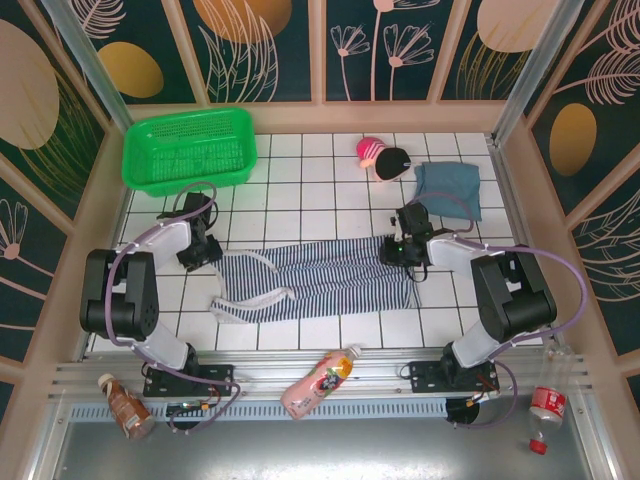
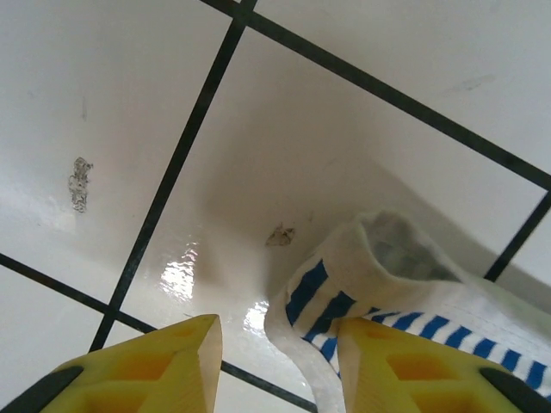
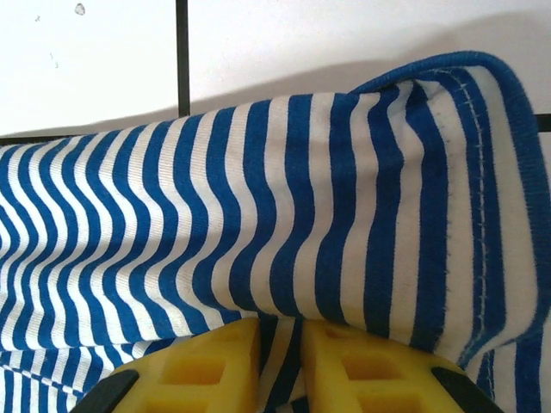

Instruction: Fold and stack the tank tops

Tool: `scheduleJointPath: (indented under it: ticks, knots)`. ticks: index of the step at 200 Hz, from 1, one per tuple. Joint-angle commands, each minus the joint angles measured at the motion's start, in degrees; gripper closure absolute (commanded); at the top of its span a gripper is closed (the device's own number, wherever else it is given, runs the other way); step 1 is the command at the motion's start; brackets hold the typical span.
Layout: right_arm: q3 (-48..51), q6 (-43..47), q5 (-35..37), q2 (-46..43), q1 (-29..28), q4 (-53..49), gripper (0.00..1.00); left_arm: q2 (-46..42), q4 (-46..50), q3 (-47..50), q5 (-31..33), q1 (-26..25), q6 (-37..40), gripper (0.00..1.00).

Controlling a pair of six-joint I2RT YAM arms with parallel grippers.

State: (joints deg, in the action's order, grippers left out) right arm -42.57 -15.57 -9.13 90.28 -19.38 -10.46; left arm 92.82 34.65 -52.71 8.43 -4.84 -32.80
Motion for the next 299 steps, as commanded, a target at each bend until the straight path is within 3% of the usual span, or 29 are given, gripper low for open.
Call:
scheduleJointPath:
  ticks: [1,77,123,165,201,241,267,299]
  knots:
    - [2.1,-0.5,1.4,-0.3,0.7,-3.0,0.78,1.4,-0.2,0.2,2.4,0.4,1.8,0.63]
    - [4.2,-1.3,2.4,-2.0,1.7,-6.3,0.80,5.0,-3.0,1.6,5.7,2.7,4.7,0.66]
    - [5.3,-3.3,2.3,-3.2,1.9,-8.8,0.81,9.3,-3.5,-2.7,7.8,3.5,6.8,0.65]
    - [7.0,-4.4,-2.9,-7.2,0.7,-5.8,0.81,4.9,-11.0,-0.6,2.3,3.3,8.6,0.65]
    - [7.7,-6.5,-2.5,-6.7,0.9,-9.6,0.81,4.8,-10.3,-1.3,4.8,3.4,9.6,0.61]
    - [6.0,-7.1,-7.9,-9.9,0.4,-8.7,0.80,3.1,-12.9,-1.8,-3.4,3.3,9.4,0.57]
    - [0.1,-3.9,-10.1,-12.1,0.2,-11.5,0.78,2.2,-8.0,-4.9,-3.1,3.2,9.3,0.52]
    - [-9.2,7.8,-10.2,-11.2,0.2,-13.5,0.74,0.1,1.6,-7.8,-1.2,3.1,6.2,0.49]
